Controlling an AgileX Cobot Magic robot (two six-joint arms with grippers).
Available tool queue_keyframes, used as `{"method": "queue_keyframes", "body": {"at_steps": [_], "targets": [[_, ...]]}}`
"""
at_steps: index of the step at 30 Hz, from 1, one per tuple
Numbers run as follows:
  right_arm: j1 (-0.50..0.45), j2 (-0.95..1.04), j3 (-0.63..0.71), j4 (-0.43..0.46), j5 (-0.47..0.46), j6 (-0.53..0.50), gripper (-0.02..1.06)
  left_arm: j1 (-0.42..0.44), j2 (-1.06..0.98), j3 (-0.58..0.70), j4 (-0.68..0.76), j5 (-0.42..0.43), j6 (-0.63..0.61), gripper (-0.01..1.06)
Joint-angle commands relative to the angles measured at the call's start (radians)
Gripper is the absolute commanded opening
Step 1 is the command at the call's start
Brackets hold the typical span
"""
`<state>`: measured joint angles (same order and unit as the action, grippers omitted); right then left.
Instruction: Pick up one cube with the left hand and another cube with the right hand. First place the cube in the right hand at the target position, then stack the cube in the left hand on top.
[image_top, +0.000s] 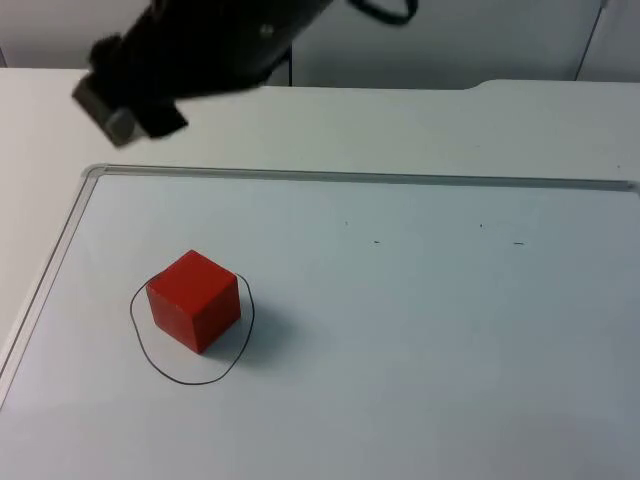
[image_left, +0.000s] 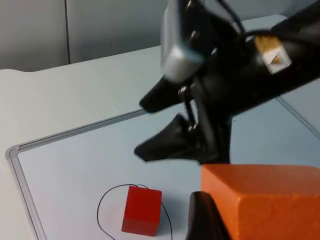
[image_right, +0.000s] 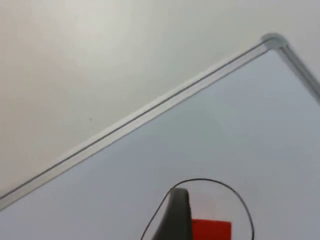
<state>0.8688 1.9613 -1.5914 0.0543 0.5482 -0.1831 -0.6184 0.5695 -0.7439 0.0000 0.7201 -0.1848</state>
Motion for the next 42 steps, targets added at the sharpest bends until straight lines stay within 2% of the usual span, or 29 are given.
{"method": "queue_keyframes", "body": {"at_steps": [1, 6, 14, 18, 20, 24, 28, 31, 34, 42], "targets": [[-0.015, -0.066, -0.008, -0.015, 0.005, 0.000, 0.71, -0.003, -0.009, 0.003, -0.010, -0.012, -0.008, 0.00], [-0.061, -0.242, -0.006, -0.015, 0.030, 0.003, 0.71, -0.003, -0.008, 0.003, -0.010, -0.012, -0.008, 0.00], [-0.058, -0.479, -0.006, -0.031, 0.085, -0.043, 0.71, -0.003, -0.007, 0.003, 0.000, -0.018, -0.008, 0.00], [-0.058, -0.621, -0.001, -0.024, 0.195, -0.117, 0.71, -0.003, -0.006, 0.003, 0.006, -0.019, -0.008, 0.00], [-0.058, -0.654, 0.015, -0.021, 0.203, -0.125, 0.71, -0.003, 0.002, 0.003, 0.006, -0.019, -0.008, 0.00], [-0.058, -0.800, 0.114, 0.013, 0.160, -0.149, 0.71, -0.003, 0.043, 0.003, 0.010, -0.022, -0.008, 0.00], [-0.058, -1.013, 0.327, 0.033, 0.082, -0.123, 0.71, -0.003, 0.149, 0.003, 0.010, -0.074, 0.003, 0.00], [-0.058, -1.084, 0.396, 0.033, 0.078, -0.101, 0.71, -0.003, 0.193, 0.003, 0.010, -0.097, 0.017, 0.00], [-0.058, -1.227, 0.526, 0.031, 0.077, -0.039, 0.71, -0.003, 0.314, 0.001, 0.012, -0.148, 0.029, 0.00], [-0.058, -1.418, 0.661, 0.031, 0.105, 0.024, 0.71, -0.003, 0.532, 0.001, 0.024, -0.259, 0.054, 0.00]]}}
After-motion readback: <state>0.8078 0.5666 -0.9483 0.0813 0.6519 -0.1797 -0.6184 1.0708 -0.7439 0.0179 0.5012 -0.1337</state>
